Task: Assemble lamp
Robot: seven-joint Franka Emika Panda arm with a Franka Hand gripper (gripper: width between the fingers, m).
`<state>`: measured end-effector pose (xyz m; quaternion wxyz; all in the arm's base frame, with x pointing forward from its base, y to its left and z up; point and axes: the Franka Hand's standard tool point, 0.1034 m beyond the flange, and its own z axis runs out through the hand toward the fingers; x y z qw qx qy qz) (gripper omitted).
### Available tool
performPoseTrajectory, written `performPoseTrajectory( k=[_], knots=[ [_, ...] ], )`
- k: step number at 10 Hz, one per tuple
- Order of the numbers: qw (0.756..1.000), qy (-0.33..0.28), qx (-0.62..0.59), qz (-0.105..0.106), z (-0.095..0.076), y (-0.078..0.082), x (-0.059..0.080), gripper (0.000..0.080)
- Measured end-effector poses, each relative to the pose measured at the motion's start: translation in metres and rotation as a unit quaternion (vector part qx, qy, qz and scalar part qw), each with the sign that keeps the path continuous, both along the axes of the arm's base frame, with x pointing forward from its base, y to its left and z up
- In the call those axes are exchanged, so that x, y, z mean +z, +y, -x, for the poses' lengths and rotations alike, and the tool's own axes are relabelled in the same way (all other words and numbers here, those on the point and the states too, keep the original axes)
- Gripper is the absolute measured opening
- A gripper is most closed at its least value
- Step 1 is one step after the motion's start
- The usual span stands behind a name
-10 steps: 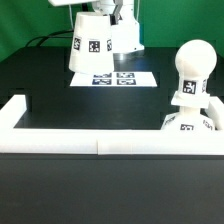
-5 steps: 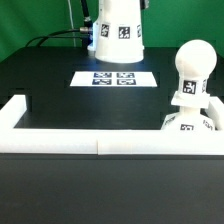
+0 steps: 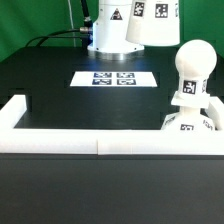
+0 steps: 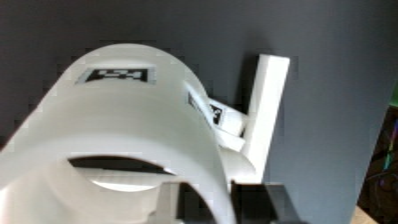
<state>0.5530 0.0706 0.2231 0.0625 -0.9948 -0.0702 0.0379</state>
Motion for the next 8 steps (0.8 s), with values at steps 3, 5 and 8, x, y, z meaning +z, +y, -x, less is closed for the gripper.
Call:
performPoseTrajectory(
  k=[3,5,8],
  knots=[
    [1.0,0.001,-0.013,0.002,-0.0155,0.0061,0.0085,0.0045],
    [1.0,0.002,-0.013,0.002,-0.0155,0.0058,0.0079,0.0045],
    [1.0,0.0,-0.01,0.001,-0.0171,0.0105,0.0096,0.0045]
  ],
)
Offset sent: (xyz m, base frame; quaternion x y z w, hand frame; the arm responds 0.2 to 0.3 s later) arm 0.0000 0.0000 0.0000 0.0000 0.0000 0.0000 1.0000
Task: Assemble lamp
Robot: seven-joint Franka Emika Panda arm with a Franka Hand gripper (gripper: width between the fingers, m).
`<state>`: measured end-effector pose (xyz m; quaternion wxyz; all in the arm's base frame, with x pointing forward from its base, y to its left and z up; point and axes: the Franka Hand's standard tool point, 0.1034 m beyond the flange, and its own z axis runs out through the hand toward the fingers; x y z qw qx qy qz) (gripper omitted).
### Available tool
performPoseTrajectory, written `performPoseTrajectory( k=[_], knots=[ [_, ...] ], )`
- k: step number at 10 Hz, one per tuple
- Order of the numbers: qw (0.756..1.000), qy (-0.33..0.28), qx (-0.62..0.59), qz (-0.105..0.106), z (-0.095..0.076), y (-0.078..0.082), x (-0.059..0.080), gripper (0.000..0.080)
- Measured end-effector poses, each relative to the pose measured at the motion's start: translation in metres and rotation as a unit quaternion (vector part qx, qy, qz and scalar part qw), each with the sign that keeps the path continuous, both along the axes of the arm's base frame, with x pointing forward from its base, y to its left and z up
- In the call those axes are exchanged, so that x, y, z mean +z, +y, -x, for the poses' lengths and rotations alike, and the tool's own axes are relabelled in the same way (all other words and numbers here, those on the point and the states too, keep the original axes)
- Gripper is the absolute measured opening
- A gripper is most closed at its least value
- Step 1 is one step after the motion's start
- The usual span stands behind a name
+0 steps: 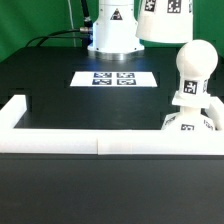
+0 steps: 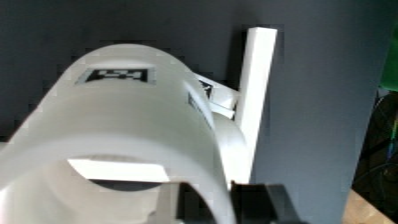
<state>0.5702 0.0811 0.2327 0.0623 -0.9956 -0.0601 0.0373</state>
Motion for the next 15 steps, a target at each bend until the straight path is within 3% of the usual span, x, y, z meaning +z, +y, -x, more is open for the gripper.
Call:
performPoseTrajectory(
  k=[4,6,12,15],
  knots=[
    [1.0,-0.008,-0.007,0.001,-0.021,0.019,0.002,0.0045],
    [1.0,0.0,-0.01,0.004,-0.023,0.029,-0.012,0.0045],
    [1.0,0.002,-0.007,0.014,-0.024,0.038,-0.069,0.0045],
    [1.0,0.007,-0.008,0.017,-0.024,0.036,-0.081,0.0045]
  ],
)
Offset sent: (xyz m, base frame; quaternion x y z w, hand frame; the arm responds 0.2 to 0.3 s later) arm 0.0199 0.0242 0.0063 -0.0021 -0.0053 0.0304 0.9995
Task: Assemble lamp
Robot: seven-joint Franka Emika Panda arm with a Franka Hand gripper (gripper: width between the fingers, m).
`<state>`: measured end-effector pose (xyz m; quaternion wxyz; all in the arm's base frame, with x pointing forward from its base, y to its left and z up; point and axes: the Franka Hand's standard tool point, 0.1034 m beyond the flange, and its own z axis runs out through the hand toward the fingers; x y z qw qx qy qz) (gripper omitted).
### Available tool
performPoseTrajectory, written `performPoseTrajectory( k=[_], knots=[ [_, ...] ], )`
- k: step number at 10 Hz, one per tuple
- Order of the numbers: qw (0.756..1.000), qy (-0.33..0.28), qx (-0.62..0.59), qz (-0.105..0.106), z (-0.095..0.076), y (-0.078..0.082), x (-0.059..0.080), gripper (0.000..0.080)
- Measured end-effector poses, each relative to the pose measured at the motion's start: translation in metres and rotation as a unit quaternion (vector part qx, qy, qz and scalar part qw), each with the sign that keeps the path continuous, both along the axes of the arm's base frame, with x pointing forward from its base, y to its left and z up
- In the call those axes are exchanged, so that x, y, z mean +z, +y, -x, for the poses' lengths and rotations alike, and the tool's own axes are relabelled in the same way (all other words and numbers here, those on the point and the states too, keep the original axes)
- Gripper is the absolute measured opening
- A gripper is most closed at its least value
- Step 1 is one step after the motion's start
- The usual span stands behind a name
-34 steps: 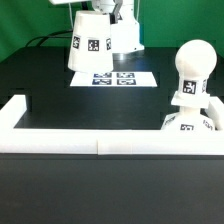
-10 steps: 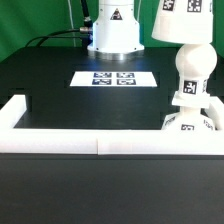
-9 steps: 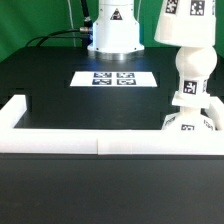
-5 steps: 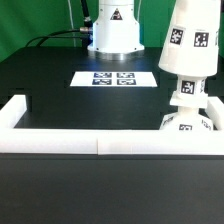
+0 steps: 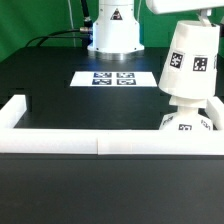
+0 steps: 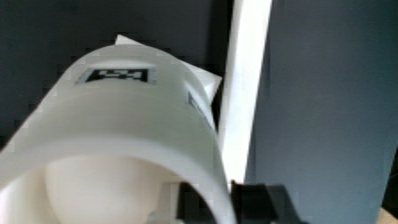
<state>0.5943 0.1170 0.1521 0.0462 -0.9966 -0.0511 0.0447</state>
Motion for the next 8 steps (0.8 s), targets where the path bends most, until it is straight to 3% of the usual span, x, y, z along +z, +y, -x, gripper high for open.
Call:
performPoseTrajectory(
  k=[2,3,4,5,6,7,8],
  knots=[
    [1.0,0.0,-0.002,0.0,0.0,-0.003,0.0,0.0045],
    [1.0,0.0,-0.003,0.0,0.0,-0.005,0.001,0.0107],
    [1.0,-0.001,-0.005,0.0,-0.001,-0.006,0.002,0.0271],
    [1.0,-0.002,-0.006,0.0,0.0,-0.008,0.003,0.0271],
    [1.0,-0.002,-0.008,0.0,0.002,-0.01,0.005,0.0484],
    [1.0,0.001,-0.009,0.0,0.008,-0.012,0.007,0.0615],
    [1.0,0.003,-0.012,-0.001,0.015,-0.014,0.01,0.0673]
  ],
)
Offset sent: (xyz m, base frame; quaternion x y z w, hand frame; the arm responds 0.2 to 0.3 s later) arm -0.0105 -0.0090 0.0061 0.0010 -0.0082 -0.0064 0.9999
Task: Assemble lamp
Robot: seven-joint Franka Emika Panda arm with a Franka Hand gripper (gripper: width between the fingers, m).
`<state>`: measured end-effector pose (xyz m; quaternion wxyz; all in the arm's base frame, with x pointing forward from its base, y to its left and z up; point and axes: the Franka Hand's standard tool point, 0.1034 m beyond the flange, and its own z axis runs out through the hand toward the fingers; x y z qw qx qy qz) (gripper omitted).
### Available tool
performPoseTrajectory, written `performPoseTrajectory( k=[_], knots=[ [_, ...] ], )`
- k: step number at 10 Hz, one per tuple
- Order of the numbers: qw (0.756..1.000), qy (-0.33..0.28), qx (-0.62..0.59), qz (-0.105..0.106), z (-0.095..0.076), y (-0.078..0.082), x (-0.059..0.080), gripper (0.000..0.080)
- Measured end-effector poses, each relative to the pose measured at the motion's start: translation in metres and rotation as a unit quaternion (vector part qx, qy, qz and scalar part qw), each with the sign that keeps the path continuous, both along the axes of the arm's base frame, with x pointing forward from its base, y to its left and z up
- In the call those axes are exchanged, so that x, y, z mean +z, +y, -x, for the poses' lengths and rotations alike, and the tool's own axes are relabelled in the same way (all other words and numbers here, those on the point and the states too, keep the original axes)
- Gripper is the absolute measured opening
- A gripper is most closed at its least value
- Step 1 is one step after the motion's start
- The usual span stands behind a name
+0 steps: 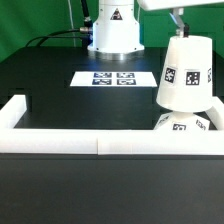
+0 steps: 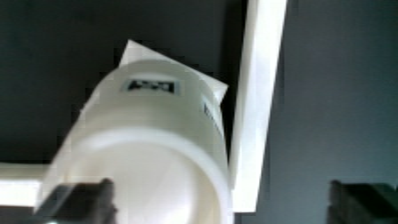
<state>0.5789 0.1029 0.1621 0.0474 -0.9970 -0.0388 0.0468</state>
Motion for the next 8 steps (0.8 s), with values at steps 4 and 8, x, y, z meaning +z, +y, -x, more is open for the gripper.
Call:
performPoseTrajectory(
  k=[4,8],
  knots=[
    [1.0,0.007,-0.027,0.013,0.024,-0.001,0.003,0.0698],
    [1.0,0.008,-0.027,0.014,0.025,-0.002,0.002,0.0698]
  ],
)
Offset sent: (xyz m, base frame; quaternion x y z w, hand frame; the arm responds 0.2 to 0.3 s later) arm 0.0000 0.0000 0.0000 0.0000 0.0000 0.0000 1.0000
